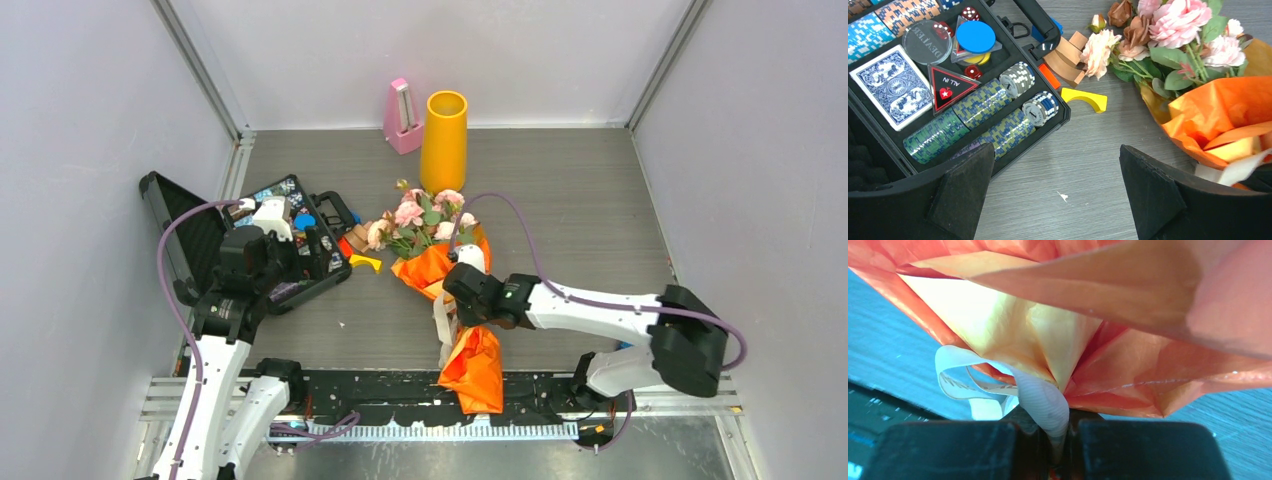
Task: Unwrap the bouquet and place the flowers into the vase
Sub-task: Pick up the fake flower at the center of the board, then place the fake flower at the center of the board.
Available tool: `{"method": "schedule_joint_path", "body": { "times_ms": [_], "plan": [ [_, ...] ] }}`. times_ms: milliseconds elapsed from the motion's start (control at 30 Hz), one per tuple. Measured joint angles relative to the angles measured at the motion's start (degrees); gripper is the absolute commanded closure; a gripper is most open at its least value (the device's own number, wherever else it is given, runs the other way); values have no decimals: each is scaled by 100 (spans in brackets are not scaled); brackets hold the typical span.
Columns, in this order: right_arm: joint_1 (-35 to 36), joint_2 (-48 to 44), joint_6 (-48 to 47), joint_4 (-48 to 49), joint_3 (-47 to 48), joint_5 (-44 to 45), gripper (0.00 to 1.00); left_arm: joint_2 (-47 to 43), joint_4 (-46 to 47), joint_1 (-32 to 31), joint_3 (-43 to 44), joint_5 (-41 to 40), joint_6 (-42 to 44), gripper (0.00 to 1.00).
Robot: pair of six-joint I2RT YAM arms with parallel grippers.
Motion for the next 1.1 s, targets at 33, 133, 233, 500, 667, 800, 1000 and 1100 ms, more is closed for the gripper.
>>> {"method": "schedule_joint_path", "body": {
  "times_ms": [33,133,233,500,667,800,1000,1100],
  "plan": [
    [26,-164,-7,-105,24,-2,100,0,0,0,0,0,0,2],
    [63,-767,37,-538,195,7,100,0,0,0,-7,-2,0,2],
    [72,-1283,142,-929,437,74,100,-4,2,0,-11,-2,0,2],
    [72,-2369,656,-2424,1447,846,100,-2,2,0,-17,-4,2,2],
    [72,-2730,1220,-3611,2330,1567,100,-2,2,0,-17,-4,0,2],
    [70,-2839,1609,-4306,2673,2181,100,-2,2,-35,-20,-7,2,2],
    [-214,-2374,1729,-4592,2780,2640,100,13,2,-192,-20,-9,11,2],
    [-581,-1926,1572,-4135,2706,2549,100,39,2,-269,-20,-9,22,2]
  ]
}}
